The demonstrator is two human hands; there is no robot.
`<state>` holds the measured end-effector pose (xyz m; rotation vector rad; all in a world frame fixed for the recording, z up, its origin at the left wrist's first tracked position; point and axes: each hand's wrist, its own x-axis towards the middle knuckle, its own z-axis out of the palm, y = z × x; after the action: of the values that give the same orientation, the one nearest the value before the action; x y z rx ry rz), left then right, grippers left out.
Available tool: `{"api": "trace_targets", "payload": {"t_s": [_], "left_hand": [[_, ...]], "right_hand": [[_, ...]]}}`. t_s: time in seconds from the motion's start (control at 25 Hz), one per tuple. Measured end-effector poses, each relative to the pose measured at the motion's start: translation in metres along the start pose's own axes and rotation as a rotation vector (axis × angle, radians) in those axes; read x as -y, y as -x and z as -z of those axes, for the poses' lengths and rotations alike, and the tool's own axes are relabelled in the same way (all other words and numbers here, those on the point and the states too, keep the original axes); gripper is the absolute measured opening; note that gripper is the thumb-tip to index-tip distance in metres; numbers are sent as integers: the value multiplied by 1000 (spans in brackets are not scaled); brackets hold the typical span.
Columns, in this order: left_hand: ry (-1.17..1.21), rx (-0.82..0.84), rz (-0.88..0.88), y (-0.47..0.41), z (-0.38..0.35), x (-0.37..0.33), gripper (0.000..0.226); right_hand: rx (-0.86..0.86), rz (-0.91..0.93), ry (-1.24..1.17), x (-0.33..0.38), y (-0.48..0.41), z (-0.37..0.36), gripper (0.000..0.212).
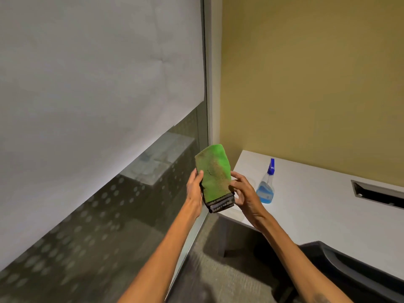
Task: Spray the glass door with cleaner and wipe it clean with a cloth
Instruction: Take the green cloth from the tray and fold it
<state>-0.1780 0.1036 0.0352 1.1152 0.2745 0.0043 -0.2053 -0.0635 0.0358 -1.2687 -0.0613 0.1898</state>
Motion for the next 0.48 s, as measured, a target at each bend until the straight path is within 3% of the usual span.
{"api": "trace_targets", "payload": {"t_s": [0.24,0.48], "left_hand": [[-184,51,-200,97,26,-24,51],[-374,58,-360,249,59,-31,59]], "right_hand": [[-73,0,24,18,66,-46,71],[48,-44,-91,20,183,-77,37]]}}
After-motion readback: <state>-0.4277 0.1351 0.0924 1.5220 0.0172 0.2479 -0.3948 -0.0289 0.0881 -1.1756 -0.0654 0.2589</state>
